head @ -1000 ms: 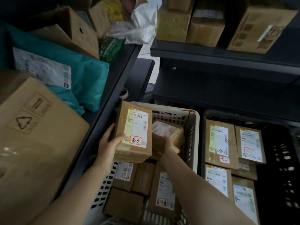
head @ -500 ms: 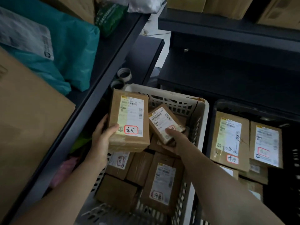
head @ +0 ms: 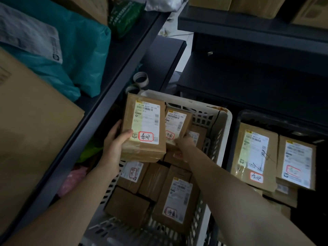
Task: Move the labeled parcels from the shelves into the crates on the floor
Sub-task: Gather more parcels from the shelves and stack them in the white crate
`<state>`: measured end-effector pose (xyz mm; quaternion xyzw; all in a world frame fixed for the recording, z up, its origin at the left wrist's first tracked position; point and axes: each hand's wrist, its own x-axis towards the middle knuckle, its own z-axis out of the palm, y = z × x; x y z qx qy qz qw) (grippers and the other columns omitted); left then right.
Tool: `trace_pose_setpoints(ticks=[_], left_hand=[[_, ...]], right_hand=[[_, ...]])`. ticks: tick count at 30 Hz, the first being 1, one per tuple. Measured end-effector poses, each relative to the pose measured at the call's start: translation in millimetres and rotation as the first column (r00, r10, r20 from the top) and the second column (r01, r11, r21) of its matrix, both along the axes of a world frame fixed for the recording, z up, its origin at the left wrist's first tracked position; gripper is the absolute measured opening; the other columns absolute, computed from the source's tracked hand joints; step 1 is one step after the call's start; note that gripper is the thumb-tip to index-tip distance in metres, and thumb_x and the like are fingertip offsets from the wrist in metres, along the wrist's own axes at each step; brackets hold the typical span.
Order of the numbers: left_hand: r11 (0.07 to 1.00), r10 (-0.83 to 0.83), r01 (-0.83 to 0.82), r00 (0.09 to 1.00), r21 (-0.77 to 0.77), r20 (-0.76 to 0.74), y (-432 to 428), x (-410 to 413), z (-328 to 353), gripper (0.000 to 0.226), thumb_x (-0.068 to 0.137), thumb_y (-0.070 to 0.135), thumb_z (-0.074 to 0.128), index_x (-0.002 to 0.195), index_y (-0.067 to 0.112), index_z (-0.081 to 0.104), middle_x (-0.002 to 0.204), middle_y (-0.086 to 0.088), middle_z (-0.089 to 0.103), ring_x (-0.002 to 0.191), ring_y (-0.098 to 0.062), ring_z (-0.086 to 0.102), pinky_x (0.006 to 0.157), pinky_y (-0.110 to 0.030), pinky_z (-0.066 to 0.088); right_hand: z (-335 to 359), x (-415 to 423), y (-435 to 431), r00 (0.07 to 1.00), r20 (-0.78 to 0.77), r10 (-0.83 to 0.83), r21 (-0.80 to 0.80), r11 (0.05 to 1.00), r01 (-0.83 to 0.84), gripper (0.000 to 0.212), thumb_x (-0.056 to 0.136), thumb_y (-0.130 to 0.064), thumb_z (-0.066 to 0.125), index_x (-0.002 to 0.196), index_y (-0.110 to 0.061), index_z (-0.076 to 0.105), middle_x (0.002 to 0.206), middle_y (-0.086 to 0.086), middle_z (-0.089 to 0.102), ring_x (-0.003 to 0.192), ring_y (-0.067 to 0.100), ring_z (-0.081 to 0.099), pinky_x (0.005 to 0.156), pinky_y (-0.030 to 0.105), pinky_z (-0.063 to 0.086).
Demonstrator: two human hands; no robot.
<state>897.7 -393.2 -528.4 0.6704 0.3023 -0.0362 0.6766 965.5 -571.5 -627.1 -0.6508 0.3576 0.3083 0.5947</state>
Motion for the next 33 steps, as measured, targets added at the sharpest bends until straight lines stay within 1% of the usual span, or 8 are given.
trace_pose_setpoints(ticks=[4, 6, 9, 13, 18, 23, 26, 33], left_hand=[[1.000, -0.027, 0.027, 1.000, 0.012, -0.009, 1.5, -1.3, 3.8, 0.057, 0.085, 0.023, 0.062, 0.138, 0.035, 0.044, 0.117, -0.001, 0.065, 0.099, -0.019, 0.064, 0.076, -0.037, 0.049], [0.999, -0.051, 0.051, 0.999, 0.011, -0.003, -1.9, -3.7, 9.6, 0.055, 0.085, 0.023, 0.062, 0.135, 0.037, 0.047, 0.116, 0.000, 0.066, 0.100, -0.020, 0.064, 0.078, -0.038, 0.050], [0.994, -0.107, 0.108, 0.994, -0.032, 0.027, -12.9, -9.0, 22.3, 0.047, 0.086, 0.022, 0.060, 0.127, 0.042, 0.051, 0.105, 0.005, 0.071, 0.093, -0.018, 0.068, 0.073, -0.036, 0.051], [0.977, -0.168, 0.178, 0.982, -0.114, 0.090, -34.1, -17.3, 42.7, 0.040, 0.089, 0.023, 0.057, 0.123, 0.042, 0.052, 0.112, 0.000, 0.068, 0.099, -0.020, 0.066, 0.080, -0.040, 0.052], [0.929, -0.338, 0.351, 0.934, -0.119, 0.116, -73.3, -25.4, 58.1, 0.039, 0.090, 0.028, 0.056, 0.126, 0.041, 0.047, 0.116, 0.001, 0.065, 0.104, -0.020, 0.062, 0.088, -0.044, 0.050], [0.799, -0.600, 0.601, 0.797, 0.009, 0.076, -137.4, -39.6, 67.2, 0.050, 0.090, 0.027, 0.059, 0.136, 0.034, 0.041, 0.120, 0.007, 0.058, 0.103, -0.011, 0.058, 0.078, -0.030, 0.049], [0.705, -0.709, 0.705, 0.703, 0.078, 0.057, -182.9, -50.4, 68.8, 0.048, 0.090, 0.019, 0.060, 0.136, 0.022, 0.045, 0.122, -0.001, 0.058, 0.112, -0.016, 0.055, 0.094, -0.031, 0.044], [0.488, -0.866, 0.859, 0.499, 0.156, -0.036, -299.6, -84.5, 73.7, 0.027, 0.094, 0.015, 0.054, 0.120, 0.015, 0.057, 0.108, -0.009, 0.062, 0.093, -0.017, 0.058, 0.068, -0.020, 0.041]], right_hand=[[8.6, 0.2, -12.1, 0.962, 0.082, 0.259, -0.218, 0.947, -0.236, 0.040, 0.093, -0.012, 0.056, 0.133, -0.012, 0.049, 0.124, 0.012, 0.062, 0.112, 0.029, 0.061, 0.092, 0.038, 0.051], [21.2, -5.7, -17.3, 0.949, 0.196, 0.246, -0.254, 0.948, -0.193, 0.034, 0.096, -0.019, 0.054, 0.129, -0.010, 0.053, 0.122, 0.011, 0.064, 0.108, 0.028, 0.063, 0.087, 0.037, 0.053], [51.2, -21.4, -23.0, 0.948, 0.299, 0.109, -0.004, 0.994, -0.113, 0.051, 0.096, -0.041, 0.054, 0.139, -0.013, 0.047, 0.132, 0.010, 0.058, 0.117, 0.028, 0.057, 0.084, 0.035, 0.047], [89.9, -49.4, -38.6, 0.980, 0.154, 0.127, 0.423, 0.888, -0.182, 0.098, 0.060, -0.085, 0.056, 0.141, -0.030, 0.045, 0.126, 0.004, 0.058, 0.112, 0.031, 0.056, 0.083, 0.050, 0.046], [122.0, -86.8, -83.4, 0.973, 0.228, 0.040, 0.420, 0.898, -0.135, 0.084, 0.063, -0.065, 0.073, 0.137, -0.042, 0.042, 0.134, 0.005, 0.056, 0.120, 0.033, 0.053, 0.094, 0.063, 0.043], [143.3, -138.2, -154.6, 0.948, 0.281, -0.151, 0.271, 0.960, 0.073, 0.046, 0.086, -0.043, 0.062, 0.129, -0.044, 0.047, 0.110, -0.003, 0.067, 0.097, 0.021, 0.063, 0.069, 0.035, 0.054], [149.5, -174.0, -204.7, 0.931, 0.254, -0.261, 0.233, 0.951, 0.203, 0.042, 0.084, -0.041, 0.063, 0.125, -0.044, 0.050, 0.114, -0.001, 0.069, 0.095, 0.021, 0.064, 0.065, 0.032, 0.053], [163.8, -240.1, -321.7, 0.855, 0.241, -0.459, 0.182, 0.887, 0.425, 0.032, 0.087, -0.037, 0.064, 0.116, -0.045, 0.055, 0.108, -0.001, 0.070, 0.094, 0.022, 0.065, 0.067, 0.035, 0.052]])
